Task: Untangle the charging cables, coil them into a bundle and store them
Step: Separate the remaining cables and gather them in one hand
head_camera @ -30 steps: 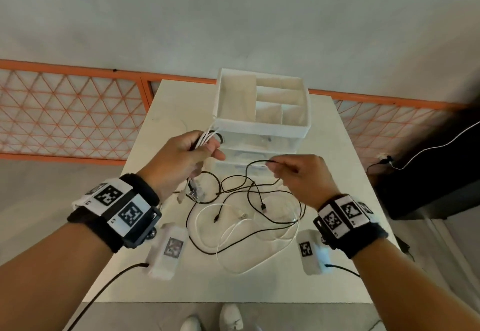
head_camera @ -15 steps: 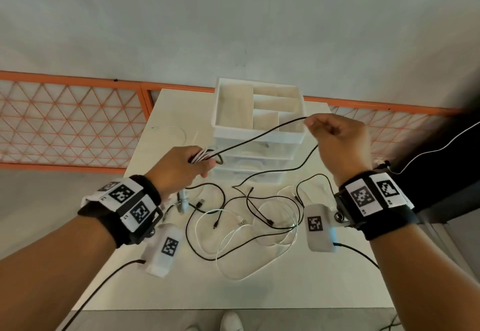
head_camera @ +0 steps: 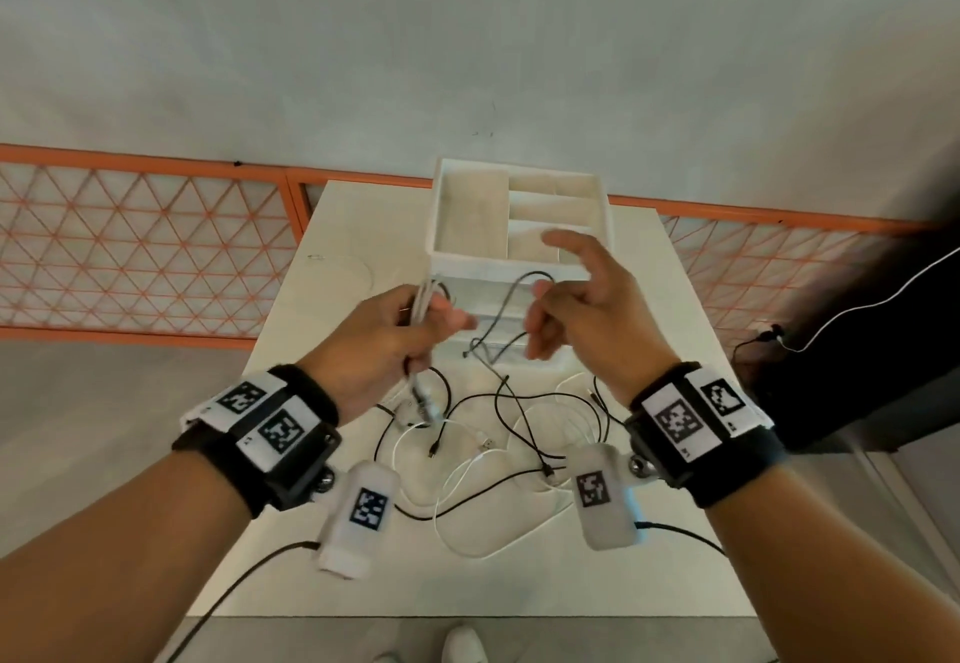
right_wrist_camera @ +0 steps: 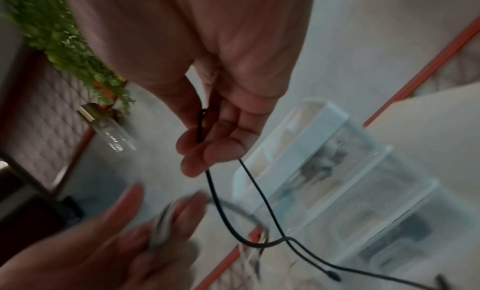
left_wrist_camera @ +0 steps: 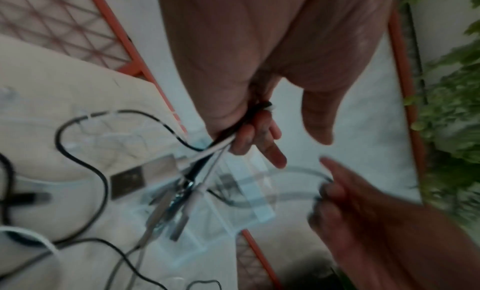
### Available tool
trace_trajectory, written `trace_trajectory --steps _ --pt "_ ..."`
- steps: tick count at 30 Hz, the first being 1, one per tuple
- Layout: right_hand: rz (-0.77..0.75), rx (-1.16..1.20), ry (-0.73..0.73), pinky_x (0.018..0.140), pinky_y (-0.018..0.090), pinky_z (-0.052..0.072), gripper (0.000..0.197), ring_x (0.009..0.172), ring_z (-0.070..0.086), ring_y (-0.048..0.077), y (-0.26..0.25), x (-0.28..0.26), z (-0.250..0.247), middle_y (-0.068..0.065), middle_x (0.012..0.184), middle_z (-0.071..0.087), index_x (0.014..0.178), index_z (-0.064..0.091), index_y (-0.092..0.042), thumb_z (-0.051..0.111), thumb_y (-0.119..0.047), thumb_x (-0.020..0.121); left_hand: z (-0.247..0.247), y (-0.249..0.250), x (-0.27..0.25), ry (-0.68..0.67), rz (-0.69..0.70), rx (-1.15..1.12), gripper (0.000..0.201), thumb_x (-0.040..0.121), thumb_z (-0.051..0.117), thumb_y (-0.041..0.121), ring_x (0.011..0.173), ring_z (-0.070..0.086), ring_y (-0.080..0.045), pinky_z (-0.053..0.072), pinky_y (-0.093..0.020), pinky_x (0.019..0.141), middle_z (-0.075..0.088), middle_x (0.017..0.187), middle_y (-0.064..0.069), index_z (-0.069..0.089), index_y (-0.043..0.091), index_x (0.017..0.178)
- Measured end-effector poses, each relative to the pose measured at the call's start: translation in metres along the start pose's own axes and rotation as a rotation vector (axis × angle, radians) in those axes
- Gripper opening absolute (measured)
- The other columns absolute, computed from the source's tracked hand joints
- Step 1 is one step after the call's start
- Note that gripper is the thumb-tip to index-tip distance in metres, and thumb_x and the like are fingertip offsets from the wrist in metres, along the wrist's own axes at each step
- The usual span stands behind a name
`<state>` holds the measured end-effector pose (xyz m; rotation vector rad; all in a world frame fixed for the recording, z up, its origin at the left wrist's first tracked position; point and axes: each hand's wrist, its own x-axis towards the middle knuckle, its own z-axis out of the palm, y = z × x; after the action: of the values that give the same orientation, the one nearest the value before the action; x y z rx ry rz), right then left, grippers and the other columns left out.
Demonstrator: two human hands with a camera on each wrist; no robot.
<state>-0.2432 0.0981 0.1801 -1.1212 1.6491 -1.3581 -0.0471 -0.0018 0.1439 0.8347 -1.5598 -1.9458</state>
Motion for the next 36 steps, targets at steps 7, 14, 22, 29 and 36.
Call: trace_trajectory --steps 7,14,22,29,36 --pt "-0.142 0.059 0.217 0.057 0.031 0.055 0.027 0.059 0.068 0.024 -0.016 0.017 0.012 0.007 0.076 0.069 0.098 0.071 -0.007 0.047 0.006 0.097 0.028 -0.017 0.008 -0.041 0.076 0.494 0.029 0.094 0.062 0.039 0.052 0.045 -0.01 0.038 -0.028 0.057 0.068 0.071 -0.004 0.062 0.014 0.079" --pt "-0.003 0.115 0.67 0.068 0.031 0.06 0.024 0.066 0.073 0.019 0.031 0.033 -0.045 0.005 0.084 0.074 0.095 0.071 -0.018 0.052 -0.005 0.098 -0.03 -0.025 -0.001 0.07 -0.046 0.895 0.034 0.098 0.055 0.031 0.038 0.043 0.0 0.033 -0.013 0.044 0.06 0.059 0.006 0.061 0.014 0.069" --pt "0.175 -0.054 0.598 0.069 0.03 0.057 0.029 0.076 0.076 0.019 0.095 0.035 -0.069 -0.004 0.108 0.072 0.128 0.064 -0.021 0.058 -0.019 0.1 -0.063 0.029 -0.001 0.178 -0.03 1.036 0.039 0.097 0.053 0.042 0.053 0.047 -0.014 0.037 -0.027 0.054 0.065 0.064 0.004 0.067 0.011 0.079" --pt "0.197 -0.309 0.448 0.085 0.047 0.06 0.037 0.065 0.075 0.018 0.106 0.053 -0.059 -0.009 0.126 0.063 0.137 0.054 -0.032 0.053 -0.022 0.1 -0.055 0.022 -0.01 0.17 -0.137 0.555 0.03 0.102 0.051 0.027 0.058 0.037 -0.013 0.032 -0.024 0.056 0.043 0.055 0.003 0.06 0.006 0.082" --pt "0.297 -0.747 0.31 0.098 0.039 0.047 0.058 0.119 0.059 0.031 0.075 0.031 -0.025 0.011 0.129 0.064 0.148 0.042 -0.027 0.058 -0.029 0.092 -0.044 0.019 -0.013 0.146 -0.111 0.545 0.026 0.103 0.048 0.022 0.051 0.041 -0.014 0.037 -0.025 0.053 0.041 0.052 0.004 0.067 0.007 0.095"
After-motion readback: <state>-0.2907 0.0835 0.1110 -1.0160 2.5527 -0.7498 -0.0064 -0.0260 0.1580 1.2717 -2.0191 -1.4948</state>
